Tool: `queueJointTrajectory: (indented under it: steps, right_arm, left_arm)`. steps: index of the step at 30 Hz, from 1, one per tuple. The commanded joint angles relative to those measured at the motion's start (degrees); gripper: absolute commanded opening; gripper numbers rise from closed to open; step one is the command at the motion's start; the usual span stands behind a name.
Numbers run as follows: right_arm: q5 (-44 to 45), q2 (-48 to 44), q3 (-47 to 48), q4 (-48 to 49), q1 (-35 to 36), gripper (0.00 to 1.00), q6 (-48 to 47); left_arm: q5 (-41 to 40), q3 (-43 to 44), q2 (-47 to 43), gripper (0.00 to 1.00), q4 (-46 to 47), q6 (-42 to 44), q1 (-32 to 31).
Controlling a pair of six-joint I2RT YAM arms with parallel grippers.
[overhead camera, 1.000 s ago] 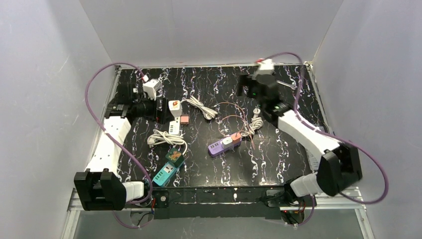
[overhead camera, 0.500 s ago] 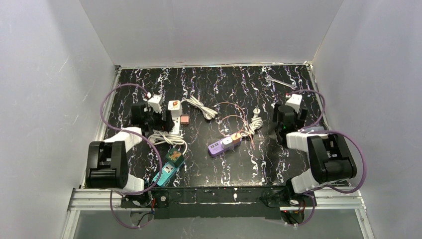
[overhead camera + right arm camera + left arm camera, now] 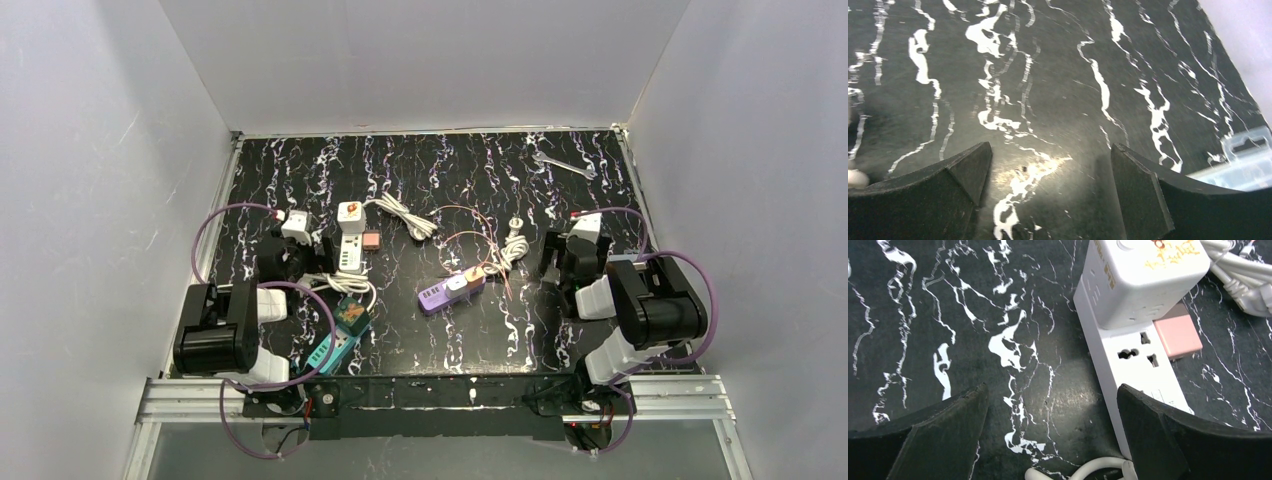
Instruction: Insert the plug
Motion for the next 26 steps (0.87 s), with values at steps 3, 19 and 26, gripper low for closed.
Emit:
queueJointTrajectory:
  steps: [3,19,26]
  right_arm:
    - [-8.3,0.5,2.2,4.9,-1.0,0.98,-3.2]
    - [-8.4,0.2,1.5,6.3,-1.0,0.98,-3.3]
    - [-8.3,0.2,1.5,6.3,-1.0,0.98,-3.3]
  left_arm:
    - [-2.5,-2.3,1.0,0.98,10.3,-0.4,0.4]
    - [-2.6,-2.3,0.9,0.98,9.6,-0.3,0.4]
    - [-2.9,-2.5,0.5,0.98,9.4,-0.3,0.4]
